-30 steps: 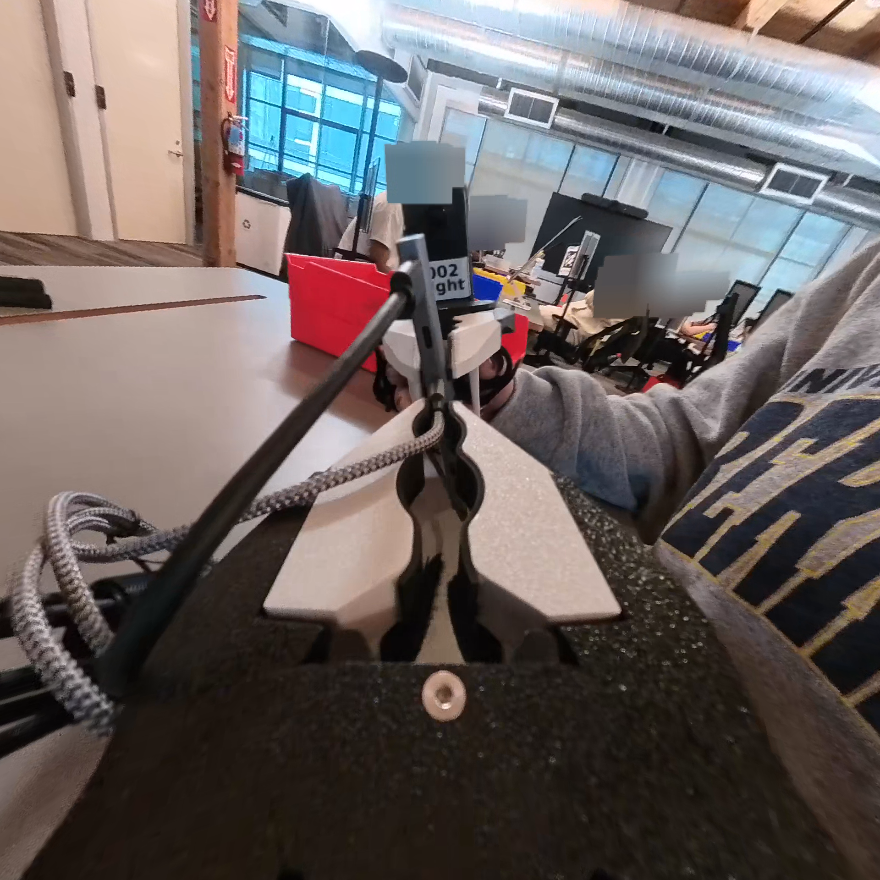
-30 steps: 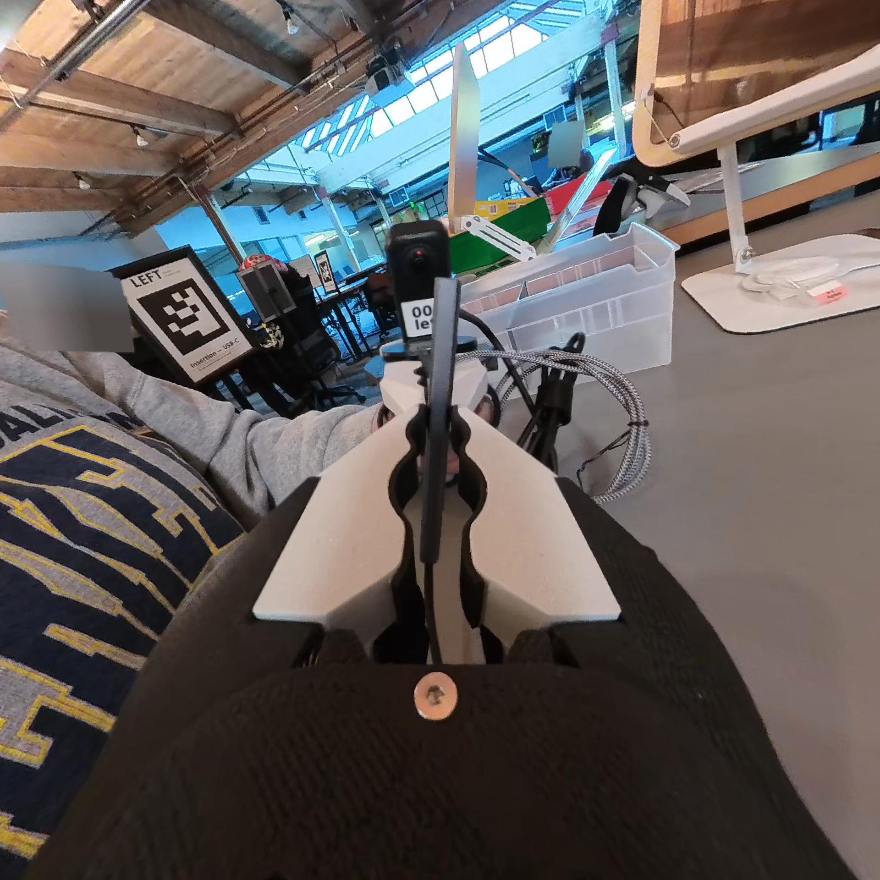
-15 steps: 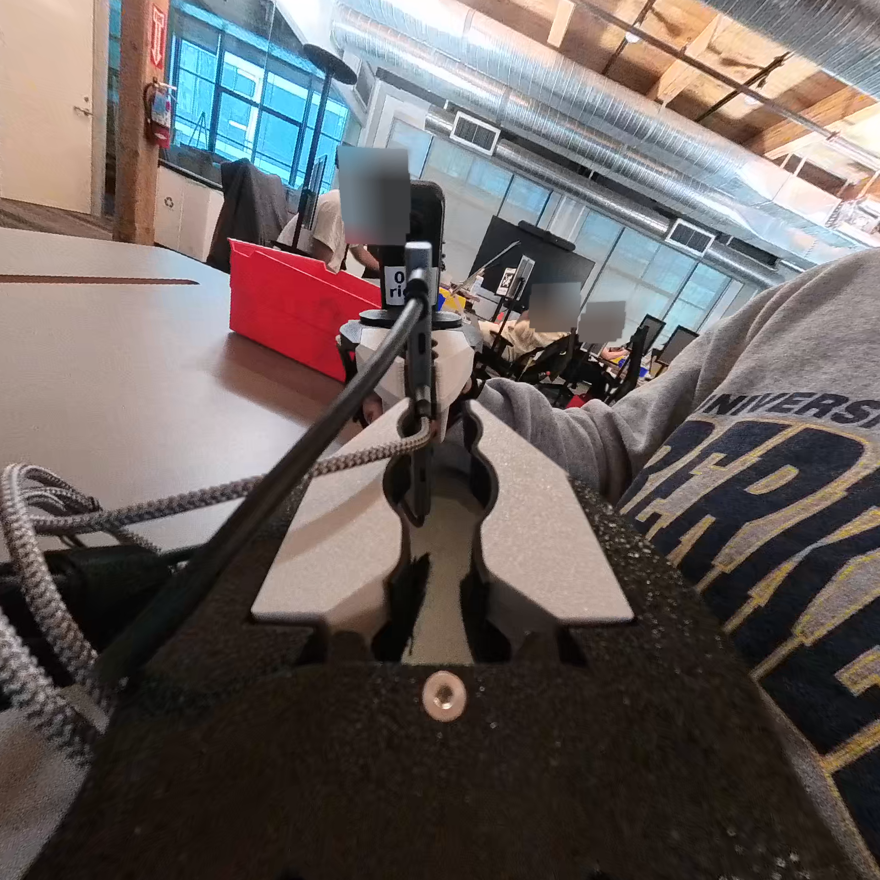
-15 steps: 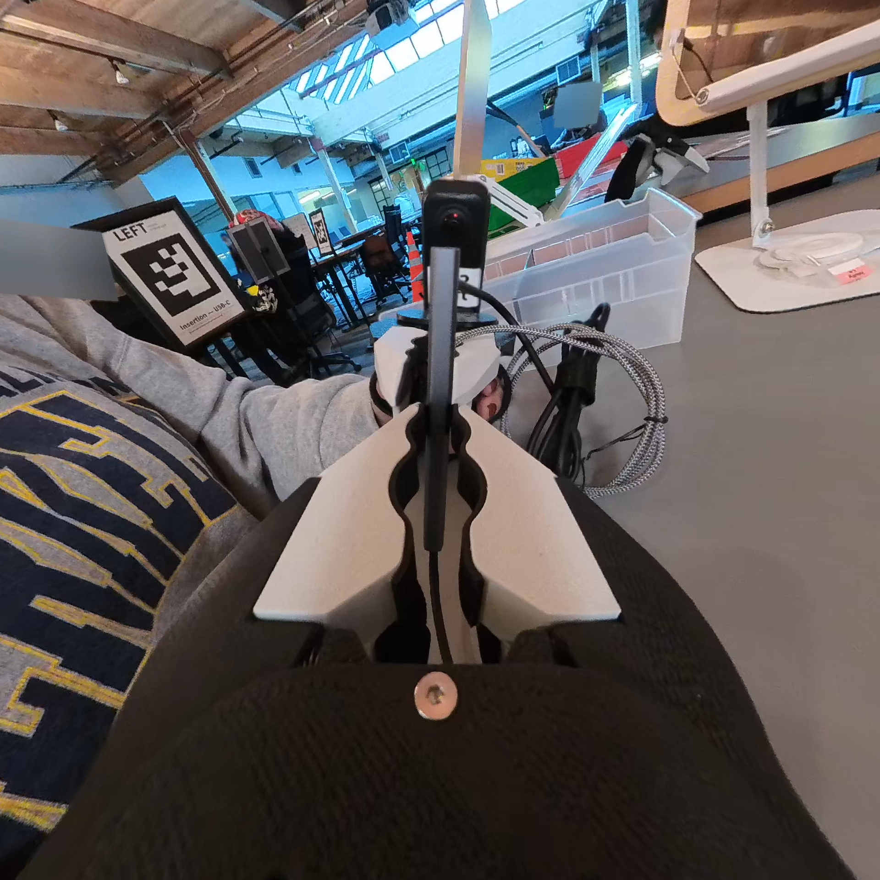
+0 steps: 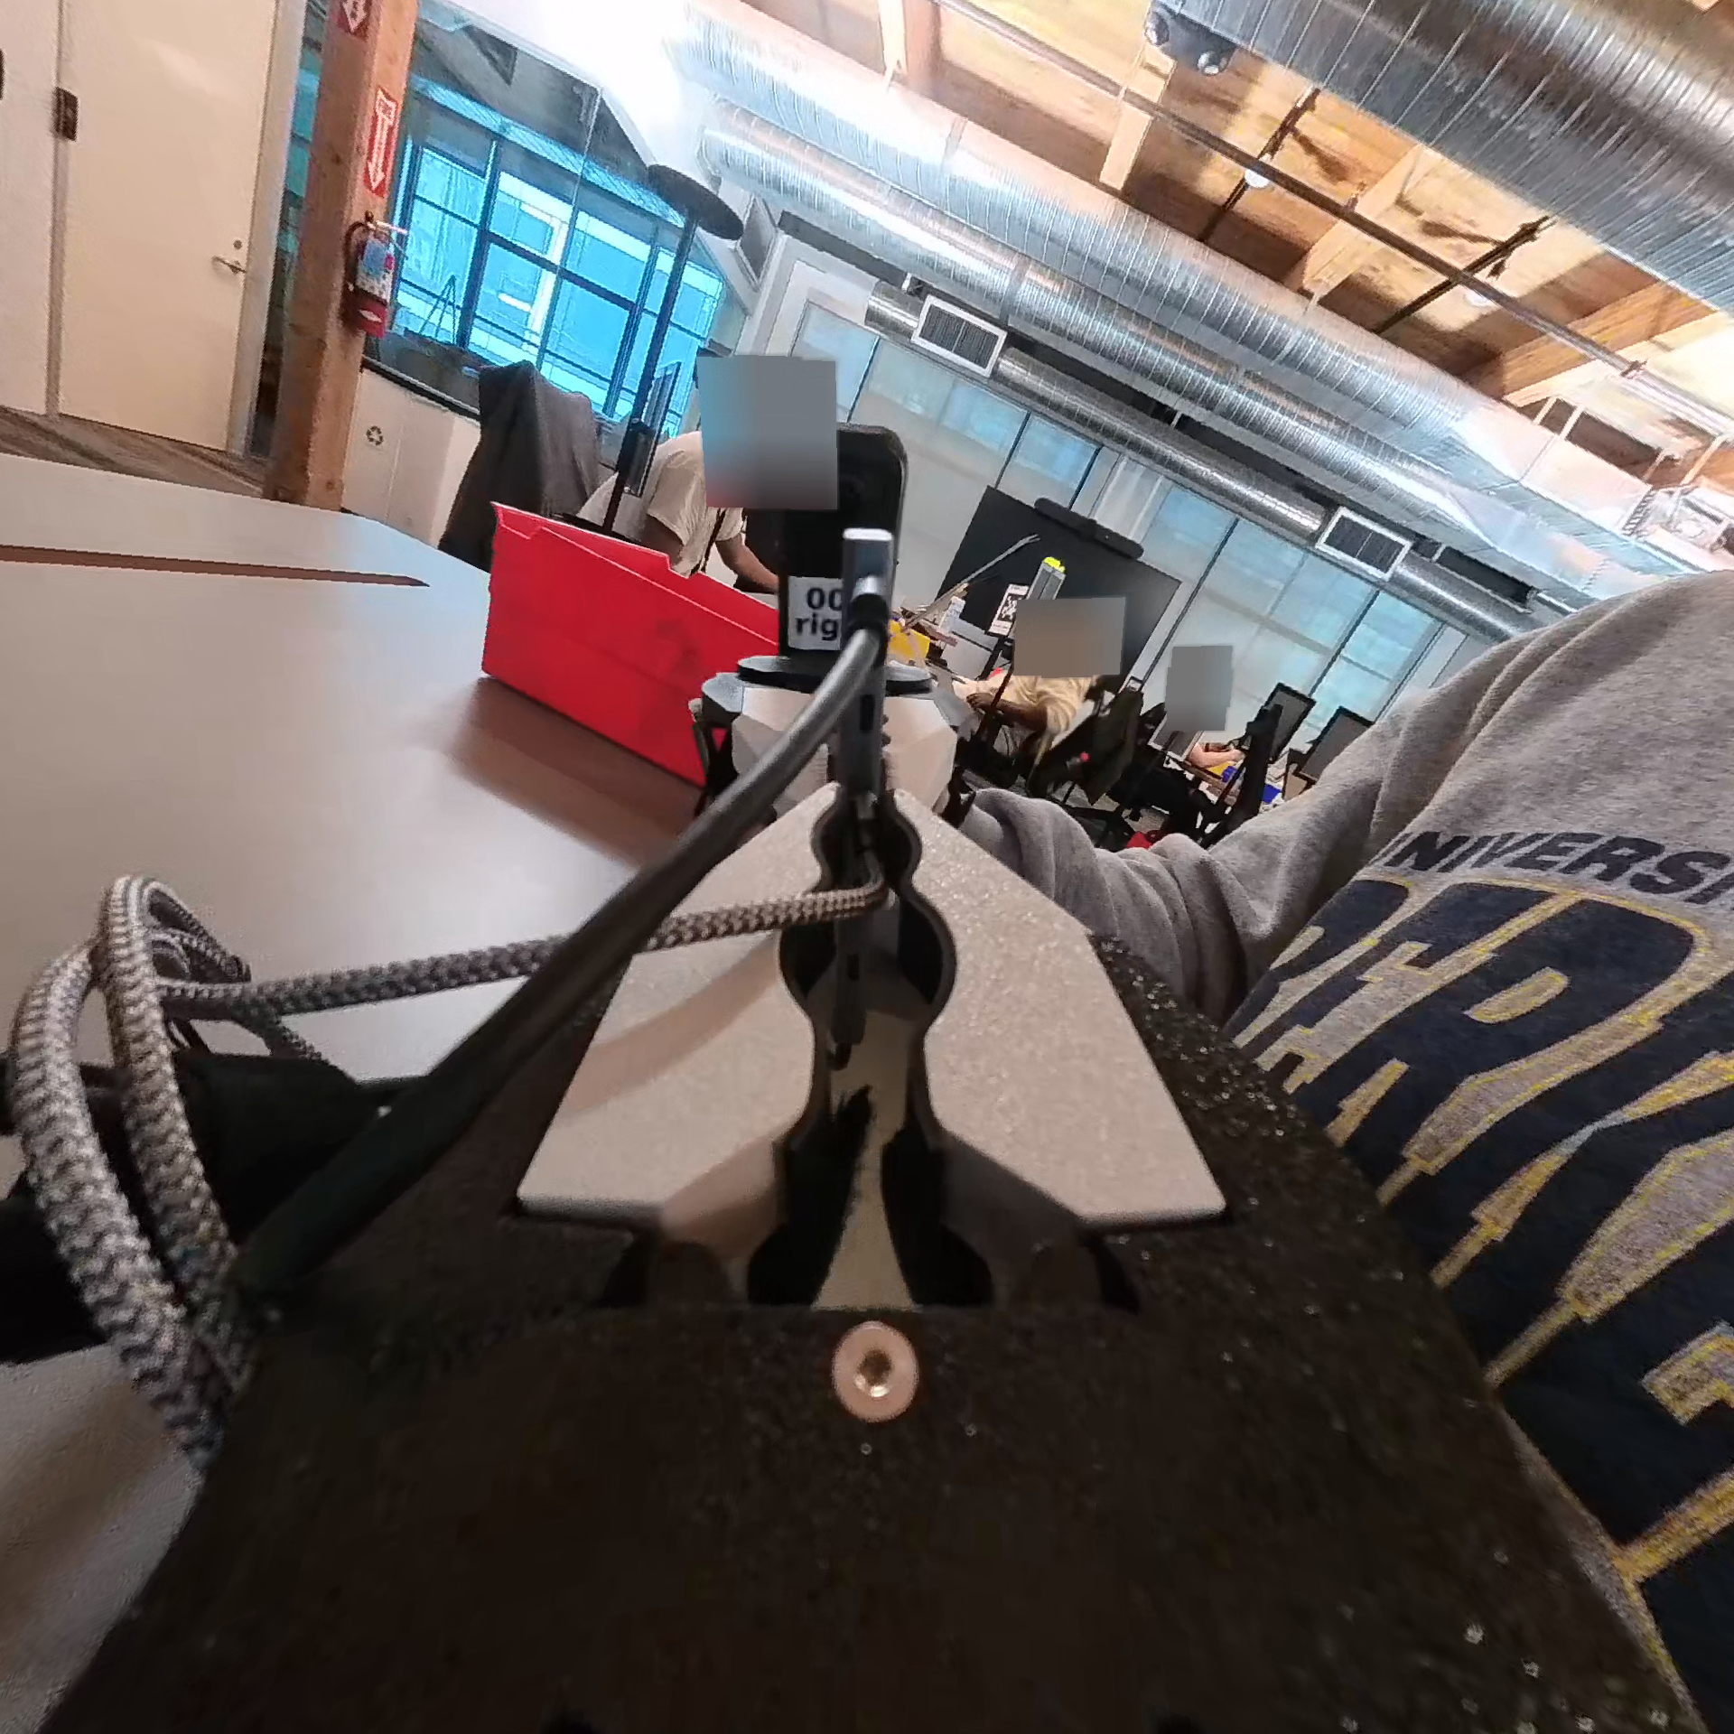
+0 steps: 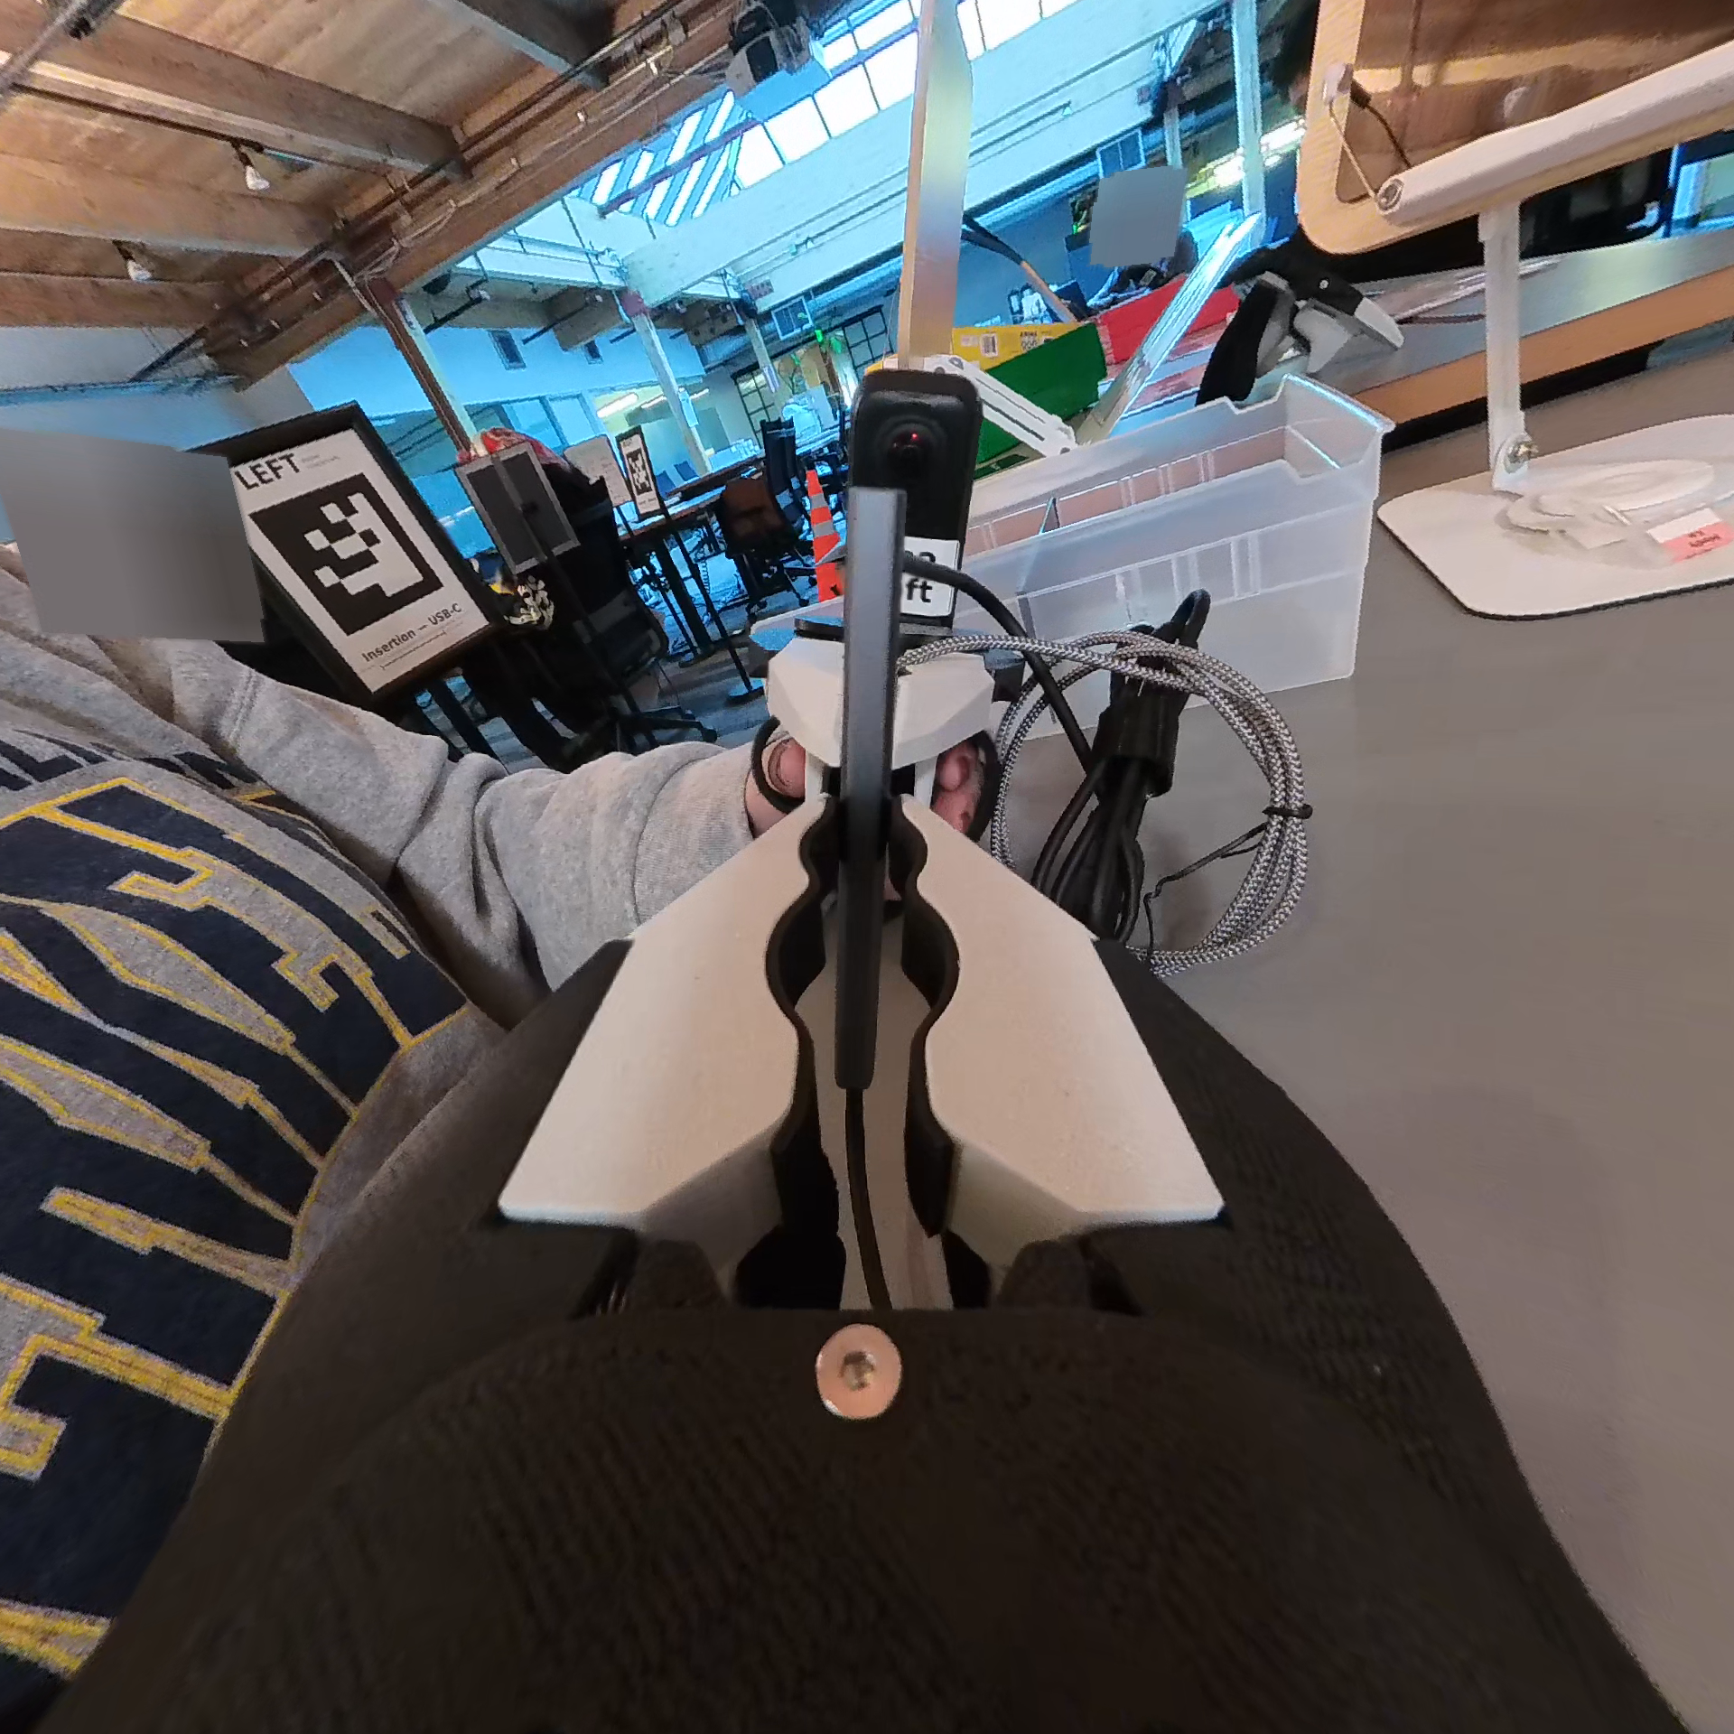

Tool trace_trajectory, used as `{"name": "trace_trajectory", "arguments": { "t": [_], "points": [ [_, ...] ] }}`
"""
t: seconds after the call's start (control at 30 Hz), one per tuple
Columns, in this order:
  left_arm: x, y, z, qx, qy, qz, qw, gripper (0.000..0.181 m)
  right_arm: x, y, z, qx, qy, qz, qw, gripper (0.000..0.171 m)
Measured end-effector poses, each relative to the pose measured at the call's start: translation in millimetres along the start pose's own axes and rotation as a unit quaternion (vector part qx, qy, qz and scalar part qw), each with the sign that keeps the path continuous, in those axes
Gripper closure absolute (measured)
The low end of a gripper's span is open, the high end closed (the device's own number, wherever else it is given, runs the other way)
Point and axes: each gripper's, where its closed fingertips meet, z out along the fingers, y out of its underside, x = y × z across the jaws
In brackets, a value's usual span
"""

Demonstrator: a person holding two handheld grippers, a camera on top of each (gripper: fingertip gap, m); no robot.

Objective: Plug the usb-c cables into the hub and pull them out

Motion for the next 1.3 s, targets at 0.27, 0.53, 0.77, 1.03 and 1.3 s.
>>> {"name": "trace_trajectory", "arguments": {
  "t": [0.27, 0.53, 0.77, 1.03, 1.3],
  "points": [
    [-0.8, 1.4, 0.1, -0.003, 0.015, -0.033, 0.999, 0.179, 0.2, 1.7, 0.0, -0.004, 0.001, 0.0, 1.0, 0.162],
    [-13.2, -0.7, -1.9, 0.007, -0.016, -0.052, 0.998, 0.135, 4.2, 2.9, -1.2, -0.007, 0.012, 0.0, 1.0, 0.162],
    [-5.5, 6.2, 2.1, -0.018, 0.005, -0.045, 0.999, 0.174, 1.4, 0.3, -0.2, 0.001, 0.005, 0.001, 1.0, 0.163],
    [-2.6, 9.6, 1.0, -0.032, -0.007, -0.008, 0.999, 0.178, -0.2, 0.4, 1.7, 0.01, 0.0, 0.009, 1.0, 0.162],
    [21.5, 35.2, -5.6, -0.101, -0.026, 0.024, 0.994, 0.178, -25.4, 23.7, 3.7, -0.095, -0.023, -0.061, 0.993, 0.162]
  ]
}}
